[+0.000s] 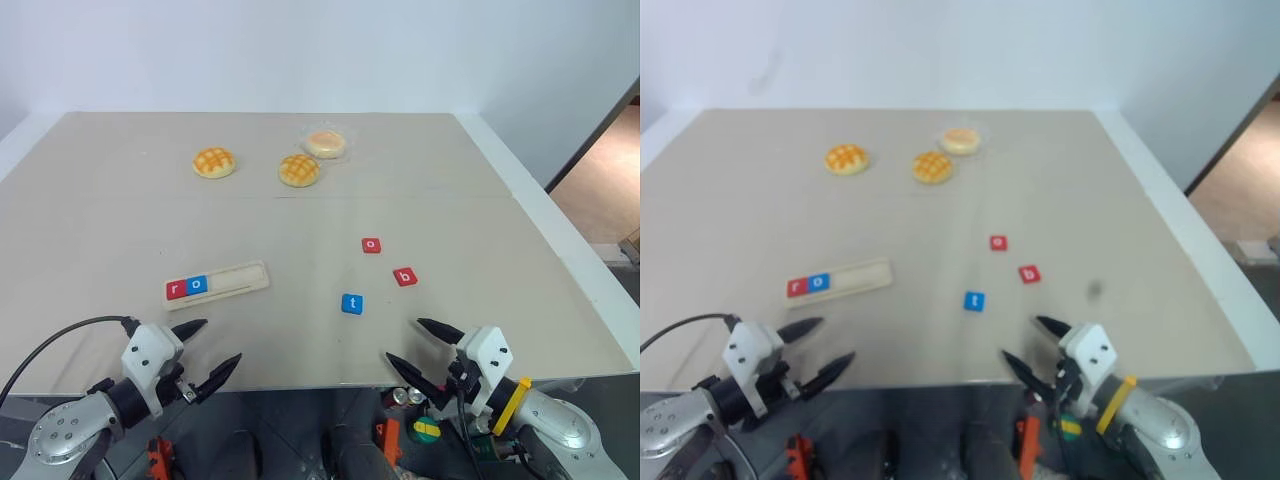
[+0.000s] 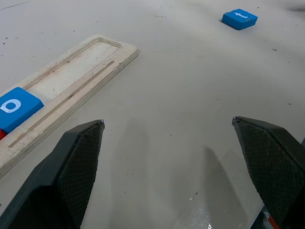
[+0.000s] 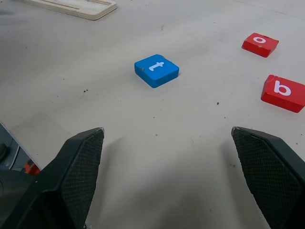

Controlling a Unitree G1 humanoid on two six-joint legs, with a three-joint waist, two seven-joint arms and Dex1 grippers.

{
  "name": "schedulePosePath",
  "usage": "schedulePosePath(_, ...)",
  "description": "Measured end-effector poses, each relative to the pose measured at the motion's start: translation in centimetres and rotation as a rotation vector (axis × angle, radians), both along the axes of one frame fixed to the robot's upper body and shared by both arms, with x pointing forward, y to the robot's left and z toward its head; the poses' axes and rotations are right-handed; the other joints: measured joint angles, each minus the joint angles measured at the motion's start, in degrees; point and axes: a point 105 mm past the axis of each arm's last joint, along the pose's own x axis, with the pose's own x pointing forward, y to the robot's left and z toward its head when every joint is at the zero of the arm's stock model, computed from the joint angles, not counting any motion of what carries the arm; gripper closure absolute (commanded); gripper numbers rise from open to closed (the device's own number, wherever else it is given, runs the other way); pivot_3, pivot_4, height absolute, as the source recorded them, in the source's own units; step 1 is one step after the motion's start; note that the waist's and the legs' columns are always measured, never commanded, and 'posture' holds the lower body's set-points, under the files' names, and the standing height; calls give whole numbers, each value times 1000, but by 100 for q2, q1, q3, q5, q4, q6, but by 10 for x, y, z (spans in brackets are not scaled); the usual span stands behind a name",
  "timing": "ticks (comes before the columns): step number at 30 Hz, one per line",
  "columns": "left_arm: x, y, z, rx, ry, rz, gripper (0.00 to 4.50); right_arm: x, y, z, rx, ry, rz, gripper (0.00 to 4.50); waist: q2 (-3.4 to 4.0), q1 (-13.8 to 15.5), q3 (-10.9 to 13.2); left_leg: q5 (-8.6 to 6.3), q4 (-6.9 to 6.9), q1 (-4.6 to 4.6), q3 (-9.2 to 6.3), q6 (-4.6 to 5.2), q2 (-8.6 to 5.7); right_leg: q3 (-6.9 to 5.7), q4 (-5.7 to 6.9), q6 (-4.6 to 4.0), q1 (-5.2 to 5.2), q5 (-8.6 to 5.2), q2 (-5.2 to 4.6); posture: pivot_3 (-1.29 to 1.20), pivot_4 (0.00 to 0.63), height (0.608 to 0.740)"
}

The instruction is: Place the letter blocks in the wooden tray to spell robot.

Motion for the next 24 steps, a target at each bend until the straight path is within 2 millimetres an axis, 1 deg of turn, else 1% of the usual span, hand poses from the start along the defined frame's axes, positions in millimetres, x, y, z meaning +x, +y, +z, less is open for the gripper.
schedulePosePath(2,-1,0,0,-5,5,-9,0,0,1,0,2,2,9,61,0,0,0,0,0,0,1,0,0,0,0,0,0,0,0,0,150,740)
schedulePosePath(3,-4,-2,1,-11,15,-44,0,-1,2,2,-1,4,30,61,0,-1,0,0,0,-1,2,0,0,1,0,0,0,0,0,0,150,740)
schedulePosePath(5,-11,-9,5,-48,19,-130,0,0,7,13,1,-16,86,61,1,-5,1,0,0,1,3,0,0,1,-1,0,-1,0,-1,0,150,740)
schedulePosePath(7,-13,-12,7,-64,16,-159,0,0,12,20,8,-36,117,61,0,-1,1,0,1,2,1,0,0,-3,-5,-1,1,0,-1,0,150,740)
schedulePosePath(16,-16,-16,11,-70,12,-224,0,-3,17,25,9,-39,178,61,0,0,1,0,1,0,1,-1,-2,-4,-5,0,4,0,0,0,150,740)
schedulePosePath(18,-7,-17,19,-67,-42,-203,0,-2,18,27,-1,-48,197,61,0,8,1,0,2,0,-1,1,-3,-6,-5,-1,6,0,1,0,150,740)
schedulePosePath(20,11,-15,32,-66,-124,-147,0,2,21,32,-13,-83,209,61,0,13,1,3,7,3,-2,5,-1,-8,-4,-1,13,1,5,0,150,740)
schedulePosePath(21,21,-13,37,-63,-149,-120,0,6,22,36,-18,-106,209,61,-1,13,1,5,9,5,-3,6,-1,-7,-4,-4,15,3,8,0,150,740)
schedulePosePath(24,54,0,48,-39,-208,-36,0,26,28,48,-18,-183,206,61,-4,0,3,9,11,19,-3,8,-3,-4,-5,-11,20,11,13,0,150,740)
